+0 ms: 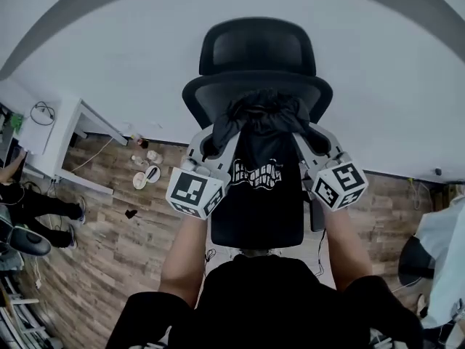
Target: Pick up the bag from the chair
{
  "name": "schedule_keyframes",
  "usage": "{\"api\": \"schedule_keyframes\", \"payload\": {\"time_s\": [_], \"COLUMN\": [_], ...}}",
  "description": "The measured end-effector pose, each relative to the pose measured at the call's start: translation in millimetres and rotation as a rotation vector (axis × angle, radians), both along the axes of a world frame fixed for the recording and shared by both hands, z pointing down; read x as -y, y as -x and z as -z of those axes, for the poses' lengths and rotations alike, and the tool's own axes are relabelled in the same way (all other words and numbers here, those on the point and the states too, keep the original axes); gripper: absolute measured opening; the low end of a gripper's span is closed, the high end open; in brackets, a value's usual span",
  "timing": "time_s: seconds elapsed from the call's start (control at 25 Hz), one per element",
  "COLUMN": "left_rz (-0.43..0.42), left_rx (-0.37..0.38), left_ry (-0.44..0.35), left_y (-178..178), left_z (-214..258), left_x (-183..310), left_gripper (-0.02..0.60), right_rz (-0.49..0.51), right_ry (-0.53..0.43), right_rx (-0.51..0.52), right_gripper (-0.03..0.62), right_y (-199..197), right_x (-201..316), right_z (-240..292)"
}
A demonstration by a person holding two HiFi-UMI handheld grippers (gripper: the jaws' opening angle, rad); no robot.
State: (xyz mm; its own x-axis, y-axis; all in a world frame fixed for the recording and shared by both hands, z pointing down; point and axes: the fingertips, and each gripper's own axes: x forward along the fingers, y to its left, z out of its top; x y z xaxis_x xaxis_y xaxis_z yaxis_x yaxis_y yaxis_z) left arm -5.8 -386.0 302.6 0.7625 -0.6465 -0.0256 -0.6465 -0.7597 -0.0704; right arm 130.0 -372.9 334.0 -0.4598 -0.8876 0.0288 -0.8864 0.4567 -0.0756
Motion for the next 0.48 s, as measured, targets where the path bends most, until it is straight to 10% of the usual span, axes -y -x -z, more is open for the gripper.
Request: {"api": "schedule_keyframes", "payload": {"time_s": [0.48], "left_rz": [-0.028], "left_rx": [-0.045], "left_ry": [-0.188], "left_y": [-12], "left_z": [105], "left_x": [-1], "left_gripper": [0.052], "right_rz": [-0.016], "right_ry": [-0.187], "right_rx": [0.007], "right_gripper": [0.084], "right_y": [-13], "right_x": [6], "right_z": [105]}}
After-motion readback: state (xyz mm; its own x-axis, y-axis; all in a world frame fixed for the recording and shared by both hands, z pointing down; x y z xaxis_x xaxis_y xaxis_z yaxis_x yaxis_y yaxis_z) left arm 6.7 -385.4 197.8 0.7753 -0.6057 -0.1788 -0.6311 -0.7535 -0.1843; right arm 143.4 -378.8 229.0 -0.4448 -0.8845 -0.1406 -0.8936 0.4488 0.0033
